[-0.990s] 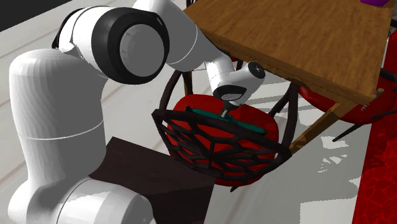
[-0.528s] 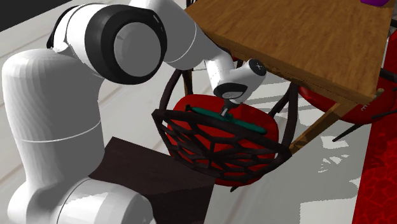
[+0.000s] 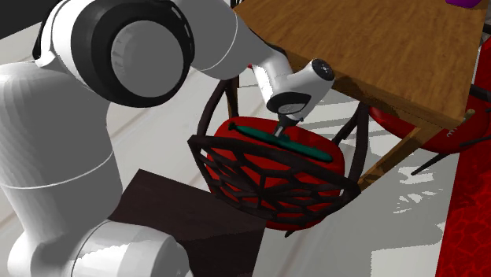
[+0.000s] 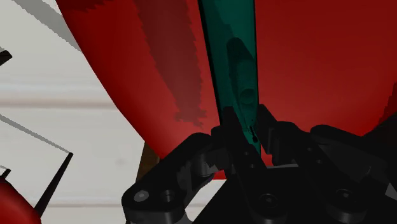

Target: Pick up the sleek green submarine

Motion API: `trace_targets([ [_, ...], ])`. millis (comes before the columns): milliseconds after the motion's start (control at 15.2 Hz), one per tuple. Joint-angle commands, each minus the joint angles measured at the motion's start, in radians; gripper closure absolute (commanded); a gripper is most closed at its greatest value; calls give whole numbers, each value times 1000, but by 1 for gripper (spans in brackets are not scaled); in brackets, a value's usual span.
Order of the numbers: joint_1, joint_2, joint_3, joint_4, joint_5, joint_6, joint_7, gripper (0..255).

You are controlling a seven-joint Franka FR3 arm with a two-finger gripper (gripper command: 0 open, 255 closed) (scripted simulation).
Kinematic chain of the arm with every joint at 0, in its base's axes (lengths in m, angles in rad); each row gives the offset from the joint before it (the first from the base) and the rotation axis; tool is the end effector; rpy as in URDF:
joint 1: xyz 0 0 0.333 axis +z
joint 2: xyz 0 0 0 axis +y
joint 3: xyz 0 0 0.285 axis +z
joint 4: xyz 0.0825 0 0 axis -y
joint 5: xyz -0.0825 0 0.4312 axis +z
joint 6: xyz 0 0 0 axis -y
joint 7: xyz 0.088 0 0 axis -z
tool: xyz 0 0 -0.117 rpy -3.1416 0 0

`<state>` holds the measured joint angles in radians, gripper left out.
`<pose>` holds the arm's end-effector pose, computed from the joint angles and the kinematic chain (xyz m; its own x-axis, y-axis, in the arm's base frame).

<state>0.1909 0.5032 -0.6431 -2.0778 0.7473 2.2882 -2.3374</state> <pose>0.5278 -0.2562 0.1416 0.1833 0.9518 0.2459 0.9817 -0.1905 0.0056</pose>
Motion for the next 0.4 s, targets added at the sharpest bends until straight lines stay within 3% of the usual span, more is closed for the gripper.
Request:
trace_targets([
  [0,9,-20,-13,-1,-20,-13,15,255],
  [330,25,-55,-34,-3,-54,-34,41,255],
])
